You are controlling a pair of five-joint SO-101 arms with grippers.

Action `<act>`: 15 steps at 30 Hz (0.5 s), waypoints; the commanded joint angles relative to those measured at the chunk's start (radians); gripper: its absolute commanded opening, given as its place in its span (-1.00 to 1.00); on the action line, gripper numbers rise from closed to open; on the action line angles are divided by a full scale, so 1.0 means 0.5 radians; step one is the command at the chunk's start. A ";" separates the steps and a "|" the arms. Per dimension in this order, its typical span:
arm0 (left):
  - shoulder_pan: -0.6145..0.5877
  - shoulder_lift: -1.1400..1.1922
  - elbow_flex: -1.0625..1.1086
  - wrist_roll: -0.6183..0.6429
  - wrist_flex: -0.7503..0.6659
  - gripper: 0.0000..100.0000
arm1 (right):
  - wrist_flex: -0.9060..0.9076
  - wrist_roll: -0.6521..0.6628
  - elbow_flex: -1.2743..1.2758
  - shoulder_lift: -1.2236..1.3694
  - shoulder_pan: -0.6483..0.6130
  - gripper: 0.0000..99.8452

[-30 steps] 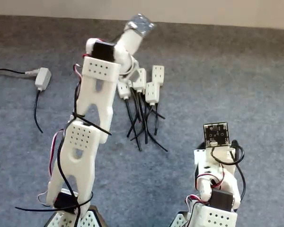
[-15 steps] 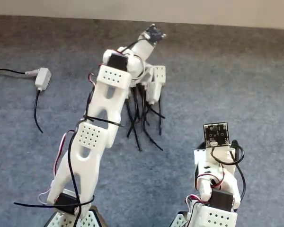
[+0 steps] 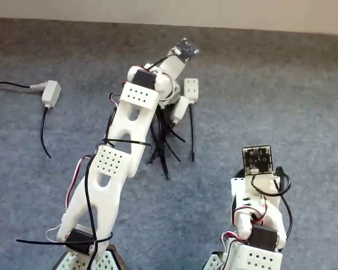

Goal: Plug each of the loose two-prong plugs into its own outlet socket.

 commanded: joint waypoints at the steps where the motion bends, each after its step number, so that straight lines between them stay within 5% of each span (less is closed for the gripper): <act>1: -0.020 -0.026 -0.011 -0.037 0.031 -1.00 | 0.014 0.021 0.238 -0.011 -0.035 -0.40; 9: -0.014 -0.094 -0.167 -0.203 0.353 -0.98 | 0.011 0.021 0.238 -0.011 -0.035 -0.40; 15: -0.032 -0.057 -0.201 0.163 0.236 -0.77 | 0.014 0.021 0.238 -0.011 -0.035 -0.40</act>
